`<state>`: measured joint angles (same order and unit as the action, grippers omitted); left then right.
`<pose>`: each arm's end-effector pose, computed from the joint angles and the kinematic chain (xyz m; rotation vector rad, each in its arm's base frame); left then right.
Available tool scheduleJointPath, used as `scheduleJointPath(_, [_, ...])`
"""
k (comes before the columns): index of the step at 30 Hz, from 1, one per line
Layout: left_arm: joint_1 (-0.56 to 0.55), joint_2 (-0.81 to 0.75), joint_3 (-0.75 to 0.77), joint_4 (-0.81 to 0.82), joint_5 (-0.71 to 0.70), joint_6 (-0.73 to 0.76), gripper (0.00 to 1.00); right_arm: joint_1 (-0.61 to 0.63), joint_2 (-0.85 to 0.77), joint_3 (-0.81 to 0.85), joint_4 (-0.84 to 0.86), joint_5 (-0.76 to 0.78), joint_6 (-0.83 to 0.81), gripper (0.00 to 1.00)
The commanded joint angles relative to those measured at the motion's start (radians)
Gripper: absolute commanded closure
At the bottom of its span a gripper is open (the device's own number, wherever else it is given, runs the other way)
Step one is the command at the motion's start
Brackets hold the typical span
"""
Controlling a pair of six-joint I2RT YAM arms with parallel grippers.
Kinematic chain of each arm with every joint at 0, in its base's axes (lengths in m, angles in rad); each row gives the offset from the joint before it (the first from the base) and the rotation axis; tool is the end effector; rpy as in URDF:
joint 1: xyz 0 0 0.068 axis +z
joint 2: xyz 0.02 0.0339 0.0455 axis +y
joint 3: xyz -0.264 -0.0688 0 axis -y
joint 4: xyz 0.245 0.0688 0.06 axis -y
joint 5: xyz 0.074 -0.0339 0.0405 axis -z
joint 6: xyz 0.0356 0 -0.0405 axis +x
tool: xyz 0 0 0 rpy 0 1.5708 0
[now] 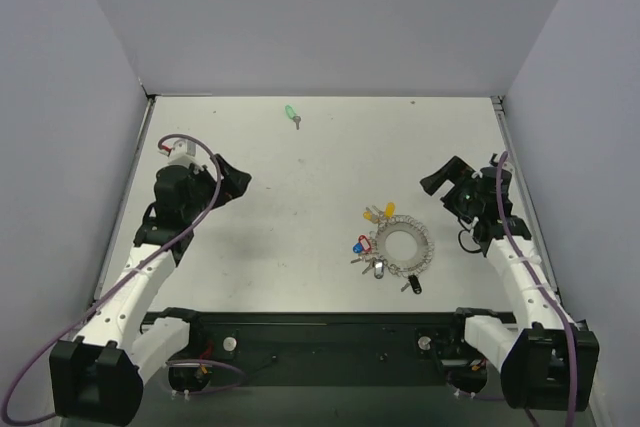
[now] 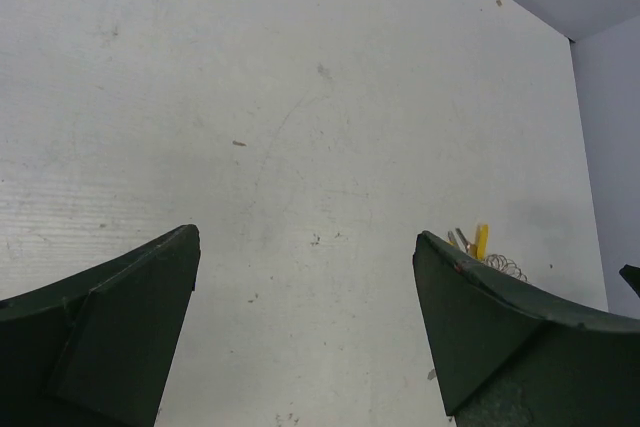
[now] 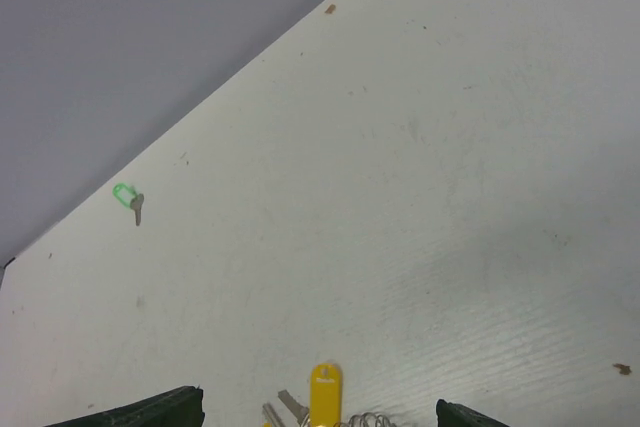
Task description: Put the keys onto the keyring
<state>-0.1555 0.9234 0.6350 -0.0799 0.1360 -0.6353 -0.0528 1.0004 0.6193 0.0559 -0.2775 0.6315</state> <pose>0.2113 -0.0380 0.2726 -0.3826 1.9554 -0.6510 0.2299 -0.0024 0.2657 0.4646 1.8805 0.6529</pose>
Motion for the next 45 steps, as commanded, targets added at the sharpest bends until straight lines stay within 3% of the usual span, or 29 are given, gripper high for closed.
scheduleJointPath(1, [-0.009, 0.095, 0.129, 0.059, 0.034, 0.060, 0.03, 0.078, 0.026, 0.054, -0.095, 0.049, -0.064, 0.00])
scheduleJointPath(5, [-0.082, 0.208, 0.218, 0.005, 0.047, 0.112, 0.02, 0.198, 0.075, 0.135, -0.215, 0.198, -0.125, 0.00])
scheduleJointPath(6, [-0.148, 0.230, 0.257, -0.017, 0.021, 0.130, 0.03, 0.223, 0.096, 0.158, -0.234, 0.245, -0.142, 0.00])
scheduleJointPath(11, [-0.366, 0.397, 0.412, -0.162, -0.202, 0.184, 0.03, 0.263, 0.109, 0.171, -0.367, 0.374, -0.153, 0.00])
scheduleJointPath(16, [-0.553, 0.589, 0.607, -0.303, -0.364, 0.209, 0.03, 0.257, 0.006, 0.076, -0.366, 0.414, -0.113, 0.03])
scheduleJointPath(24, [-0.590, 0.658, 0.660, -0.293, -0.306, 0.218, 0.03, 0.199, 0.090, 0.036, -0.349, 0.347, -0.107, 0.19])
scheduleJointPath(28, [-0.589, 0.649, 0.646, -0.290, -0.306, 0.236, 0.03, 0.130, 0.165, 0.030, -0.304, 0.240, -0.115, 0.38])
scheduleJointPath(35, [-0.487, 0.712, 0.683, -0.244, -0.345, 0.258, 0.03, 0.130, 0.181, 0.042, -0.283, 0.150, -0.125, 0.37])
scheduleJointPath(39, [-0.426, 0.829, 0.750, -0.134, -0.398, 0.284, 0.19, 0.130, 0.119, 0.043, -0.289, 0.143, -0.133, 0.36])
scheduleJointPath(40, [-0.414, 0.862, 0.806, -0.101, -0.400, 0.290, 0.32, 0.130, 0.109, 0.045, -0.289, 0.130, -0.127, 0.35])
scheduleJointPath(43, [-0.382, 1.023, 0.937, -0.104, -0.447, 0.302, 0.51, 0.133, 0.075, 0.042, -0.291, 0.110, -0.116, 0.34])
scheduleJointPath(45, [-0.366, 1.171, 1.105, -0.121, -0.484, 0.319, 0.64, 0.139, 0.047, 0.040, -0.288, 0.090, -0.110, 0.34])
